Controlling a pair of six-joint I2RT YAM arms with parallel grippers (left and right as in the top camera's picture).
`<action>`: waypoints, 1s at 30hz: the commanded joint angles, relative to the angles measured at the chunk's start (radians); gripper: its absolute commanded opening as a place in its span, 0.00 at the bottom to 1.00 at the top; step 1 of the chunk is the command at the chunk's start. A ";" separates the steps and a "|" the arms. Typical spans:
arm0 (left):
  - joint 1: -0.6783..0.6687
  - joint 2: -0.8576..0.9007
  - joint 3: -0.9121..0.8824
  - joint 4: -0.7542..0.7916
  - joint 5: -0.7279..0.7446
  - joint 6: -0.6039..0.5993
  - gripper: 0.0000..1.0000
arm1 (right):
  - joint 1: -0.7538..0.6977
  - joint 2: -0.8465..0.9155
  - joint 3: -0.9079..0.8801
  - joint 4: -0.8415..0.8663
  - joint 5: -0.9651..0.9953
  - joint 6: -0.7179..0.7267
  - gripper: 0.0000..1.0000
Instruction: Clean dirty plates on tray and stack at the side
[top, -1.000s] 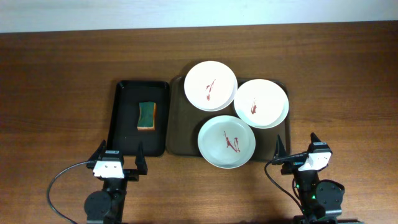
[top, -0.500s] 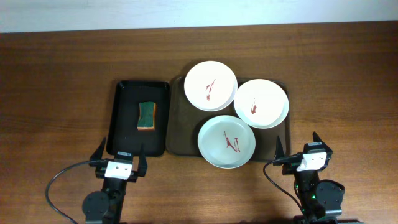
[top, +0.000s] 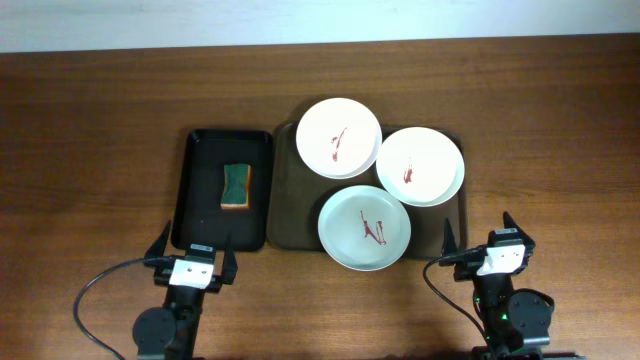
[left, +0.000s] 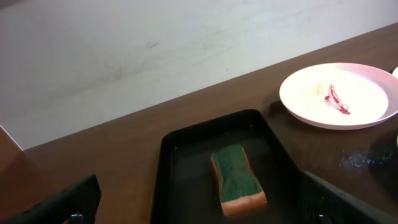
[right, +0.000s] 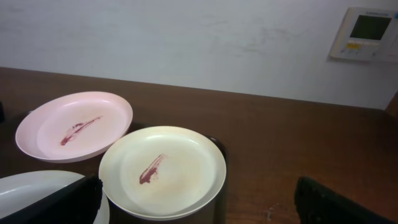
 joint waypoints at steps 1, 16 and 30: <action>0.006 -0.005 -0.005 0.002 0.017 0.016 0.99 | 0.001 -0.008 -0.005 -0.004 0.020 -0.006 0.99; 0.006 -0.005 -0.005 0.002 0.018 0.015 0.99 | 0.001 -0.008 -0.005 -0.004 0.019 -0.006 0.99; 0.006 0.021 0.074 -0.146 -0.073 -0.131 0.99 | 0.000 0.048 0.066 -0.071 0.028 0.059 0.99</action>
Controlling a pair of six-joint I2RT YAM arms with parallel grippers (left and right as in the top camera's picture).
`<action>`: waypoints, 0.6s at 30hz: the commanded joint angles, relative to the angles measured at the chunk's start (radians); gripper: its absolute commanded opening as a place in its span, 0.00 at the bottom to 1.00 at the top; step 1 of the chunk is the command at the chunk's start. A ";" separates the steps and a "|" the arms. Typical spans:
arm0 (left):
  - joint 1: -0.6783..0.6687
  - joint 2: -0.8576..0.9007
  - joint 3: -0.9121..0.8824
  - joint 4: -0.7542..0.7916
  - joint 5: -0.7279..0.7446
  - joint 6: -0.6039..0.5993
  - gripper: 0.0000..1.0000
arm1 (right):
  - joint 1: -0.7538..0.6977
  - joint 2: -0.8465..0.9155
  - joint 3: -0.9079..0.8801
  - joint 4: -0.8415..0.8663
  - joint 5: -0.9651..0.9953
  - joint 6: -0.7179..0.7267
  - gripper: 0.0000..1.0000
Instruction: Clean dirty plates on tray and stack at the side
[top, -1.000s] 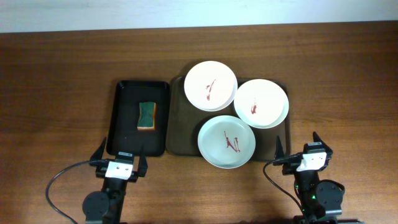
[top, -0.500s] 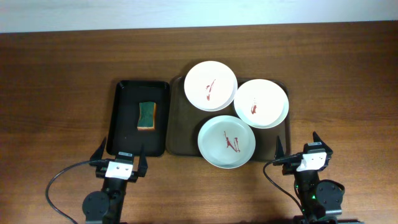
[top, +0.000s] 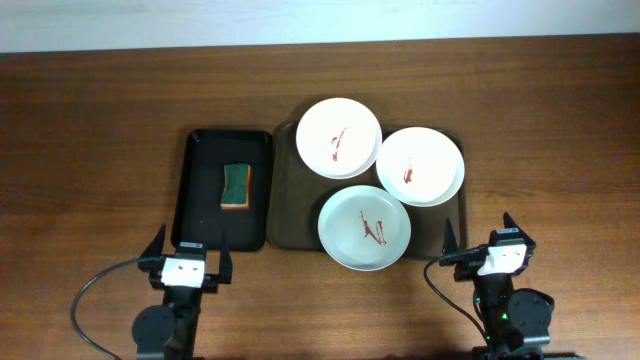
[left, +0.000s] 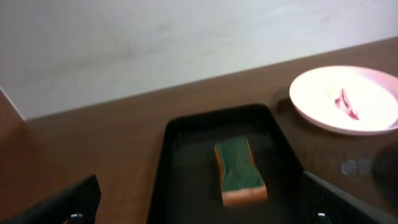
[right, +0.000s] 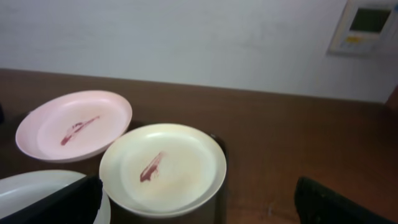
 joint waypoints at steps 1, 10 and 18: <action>0.006 0.034 0.067 -0.086 -0.013 -0.029 0.99 | 0.000 0.057 0.069 -0.047 0.019 0.045 0.99; 0.006 0.235 0.261 -0.218 -0.013 -0.029 0.99 | 0.000 0.362 0.349 -0.180 0.009 0.106 0.99; 0.006 0.555 0.555 -0.399 -0.009 -0.029 0.99 | 0.000 0.710 0.743 -0.586 -0.049 0.105 0.99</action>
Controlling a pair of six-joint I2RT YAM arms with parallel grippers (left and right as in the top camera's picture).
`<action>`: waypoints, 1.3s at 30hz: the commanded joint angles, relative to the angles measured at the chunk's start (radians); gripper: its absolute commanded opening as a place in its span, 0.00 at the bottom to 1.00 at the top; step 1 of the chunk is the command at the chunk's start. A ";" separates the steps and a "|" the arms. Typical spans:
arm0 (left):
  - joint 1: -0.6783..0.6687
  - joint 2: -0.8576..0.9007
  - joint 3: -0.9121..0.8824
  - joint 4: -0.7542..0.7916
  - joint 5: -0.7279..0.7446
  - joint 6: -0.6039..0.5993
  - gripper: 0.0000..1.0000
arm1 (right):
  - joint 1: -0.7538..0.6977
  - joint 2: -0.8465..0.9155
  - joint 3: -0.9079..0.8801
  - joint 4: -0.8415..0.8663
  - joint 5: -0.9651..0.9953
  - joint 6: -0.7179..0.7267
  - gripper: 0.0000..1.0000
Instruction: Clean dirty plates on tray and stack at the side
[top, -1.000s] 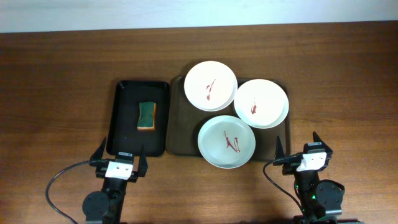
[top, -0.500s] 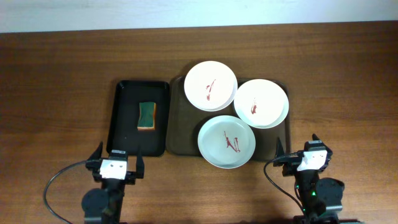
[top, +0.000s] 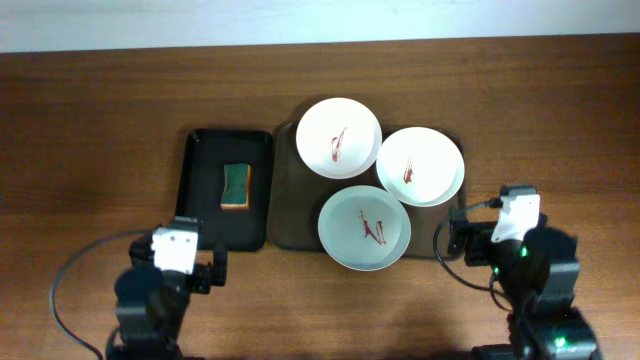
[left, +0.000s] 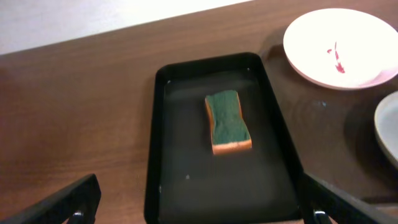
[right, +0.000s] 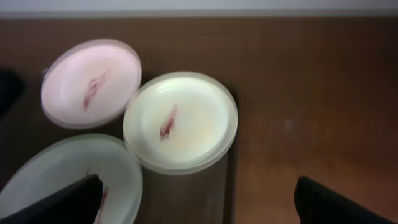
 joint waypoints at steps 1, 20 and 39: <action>0.006 0.162 0.166 -0.068 -0.003 -0.010 0.99 | 0.000 0.157 0.183 -0.151 -0.021 0.011 0.99; 0.006 0.697 0.620 -0.403 0.248 -0.016 0.99 | 0.000 0.497 0.448 -0.418 -0.306 0.011 0.99; -0.020 1.262 0.620 -0.056 0.187 -0.117 0.71 | 0.001 0.696 0.447 -0.429 -0.312 0.011 0.84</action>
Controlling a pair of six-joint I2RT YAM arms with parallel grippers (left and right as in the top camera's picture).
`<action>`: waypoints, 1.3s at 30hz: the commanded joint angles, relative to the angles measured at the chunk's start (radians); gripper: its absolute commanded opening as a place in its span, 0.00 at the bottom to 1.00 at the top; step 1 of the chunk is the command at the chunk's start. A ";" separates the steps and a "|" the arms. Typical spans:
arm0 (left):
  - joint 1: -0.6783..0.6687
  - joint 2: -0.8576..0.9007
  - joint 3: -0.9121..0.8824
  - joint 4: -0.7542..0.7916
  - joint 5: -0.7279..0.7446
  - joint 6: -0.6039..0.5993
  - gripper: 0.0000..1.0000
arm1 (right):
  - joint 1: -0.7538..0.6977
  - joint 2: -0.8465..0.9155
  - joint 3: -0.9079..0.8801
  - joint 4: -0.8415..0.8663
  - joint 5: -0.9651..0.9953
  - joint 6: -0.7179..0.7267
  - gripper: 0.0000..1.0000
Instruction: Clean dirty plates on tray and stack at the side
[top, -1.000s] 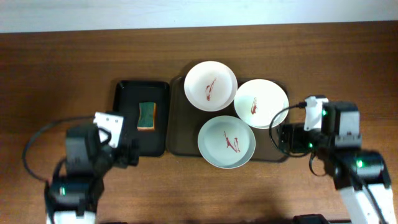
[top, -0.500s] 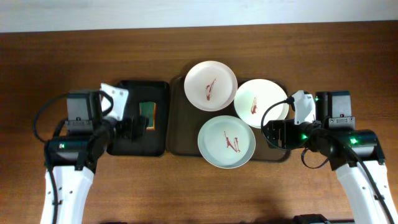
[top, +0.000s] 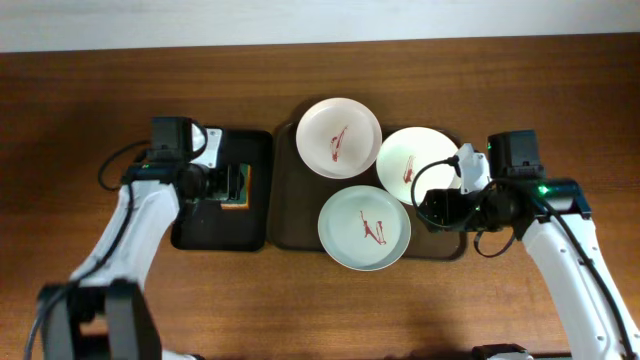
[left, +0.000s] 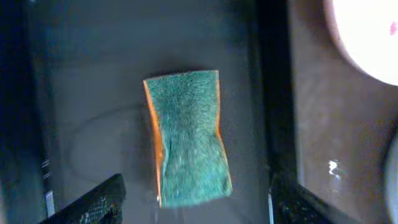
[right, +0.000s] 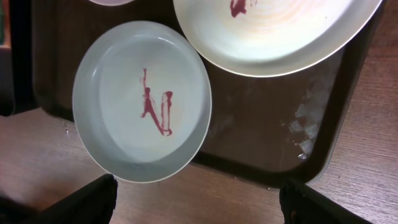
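Three white plates smeared red lie on the brown tray (top: 285, 215): a pinkish plate (top: 338, 137) at the back, a cream plate (top: 415, 165) on the right and a pale plate (top: 364, 227) in front. A green sponge (left: 186, 146) with an orange side lies in the black tray (top: 200, 228). My left gripper (top: 228, 185) hangs open straight above the sponge, fingers either side, not touching. My right gripper (top: 438, 212) is open over the brown tray's front right, beside the pale plate (right: 142, 99) and below the cream plate (right: 273, 31).
The black tray (left: 93, 124) holds a film of water and adjoins the brown tray's left edge. Water drops glint on the brown tray (right: 261, 137) near its right corner. Bare wooden table surrounds both trays.
My left gripper moved from the table's front edge to just above the sponge in the black tray. My right gripper moved forward over the brown tray's front right corner. Both remain open.
Both arms first rested low at the table's front edge, cameras facing the wall. Then they had risen and tilted down toward the trays. Now the left is over the sponge and the right over the plate tray. Plates and sponge have not moved.
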 joint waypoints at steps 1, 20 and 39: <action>-0.022 0.077 0.008 0.032 -0.007 -0.003 0.70 | 0.001 0.010 0.019 -0.002 -0.013 -0.004 0.84; -0.122 0.174 0.023 0.071 -0.191 -0.003 0.50 | 0.001 0.010 0.019 0.000 -0.012 -0.004 0.84; -0.121 0.165 0.049 0.046 -0.262 -0.007 0.56 | 0.001 0.010 0.019 0.000 -0.013 -0.004 0.85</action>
